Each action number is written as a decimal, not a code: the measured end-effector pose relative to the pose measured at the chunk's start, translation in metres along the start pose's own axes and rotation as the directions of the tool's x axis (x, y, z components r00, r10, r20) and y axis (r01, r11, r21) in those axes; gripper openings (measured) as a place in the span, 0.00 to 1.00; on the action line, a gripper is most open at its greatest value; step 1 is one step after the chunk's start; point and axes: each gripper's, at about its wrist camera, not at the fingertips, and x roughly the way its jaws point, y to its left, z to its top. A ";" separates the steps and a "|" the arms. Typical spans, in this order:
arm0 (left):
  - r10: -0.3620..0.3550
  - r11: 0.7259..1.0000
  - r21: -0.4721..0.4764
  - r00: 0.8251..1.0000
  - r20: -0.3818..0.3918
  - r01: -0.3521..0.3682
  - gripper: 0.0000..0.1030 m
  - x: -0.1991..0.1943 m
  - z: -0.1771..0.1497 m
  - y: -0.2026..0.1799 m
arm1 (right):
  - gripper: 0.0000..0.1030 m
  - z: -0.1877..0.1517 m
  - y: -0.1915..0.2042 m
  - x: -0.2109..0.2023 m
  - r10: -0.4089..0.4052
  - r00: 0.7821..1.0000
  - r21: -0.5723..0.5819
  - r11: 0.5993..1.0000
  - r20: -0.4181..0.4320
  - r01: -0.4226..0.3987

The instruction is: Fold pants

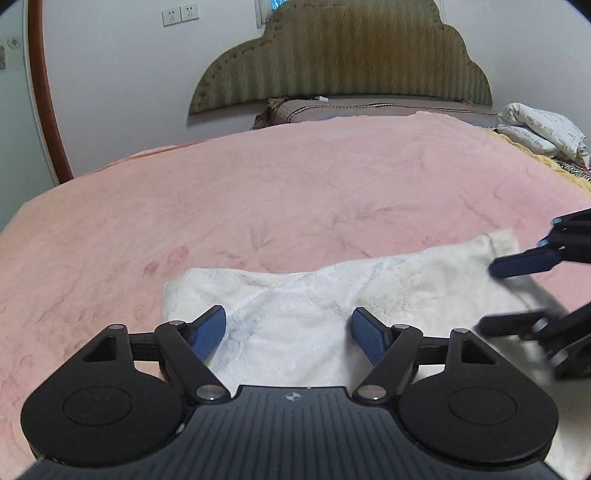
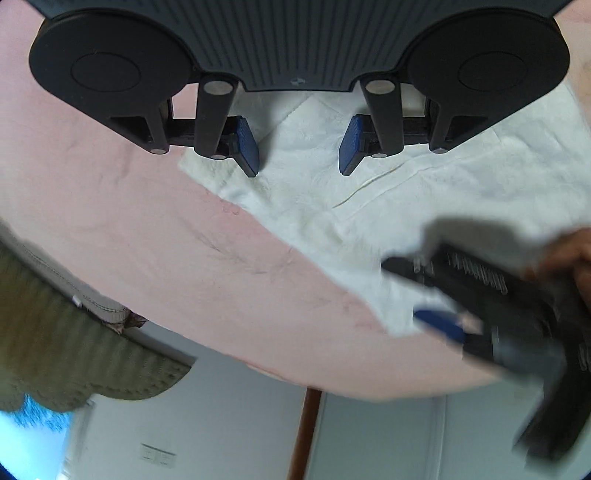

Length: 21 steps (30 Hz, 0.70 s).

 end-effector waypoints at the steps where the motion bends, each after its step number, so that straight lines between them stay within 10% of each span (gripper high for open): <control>1: 0.003 1.000 0.001 1.000 0.024 -0.003 0.74 -0.007 0.000 0.000 | 0.46 0.001 -0.001 -0.007 -0.005 1.000 0.030 1.000 0.004 0.005; 7: -0.088 0.996 0.018 0.986 0.140 0.086 0.75 -0.069 -0.019 0.003 | 0.46 -0.022 0.023 -0.060 0.146 0.987 -0.005 0.989 0.068 -0.146; 12: -0.126 0.973 0.198 0.991 0.040 0.116 0.75 -0.065 -0.062 -0.024 | 0.48 -0.049 0.027 -0.067 0.140 0.990 0.042 0.989 0.025 -0.141; 21: -0.144 0.983 -0.094 0.978 0.149 0.159 0.88 -0.101 -0.043 0.048 | 0.49 -0.067 -0.036 -0.123 0.188 0.964 0.372 0.895 0.190 -0.247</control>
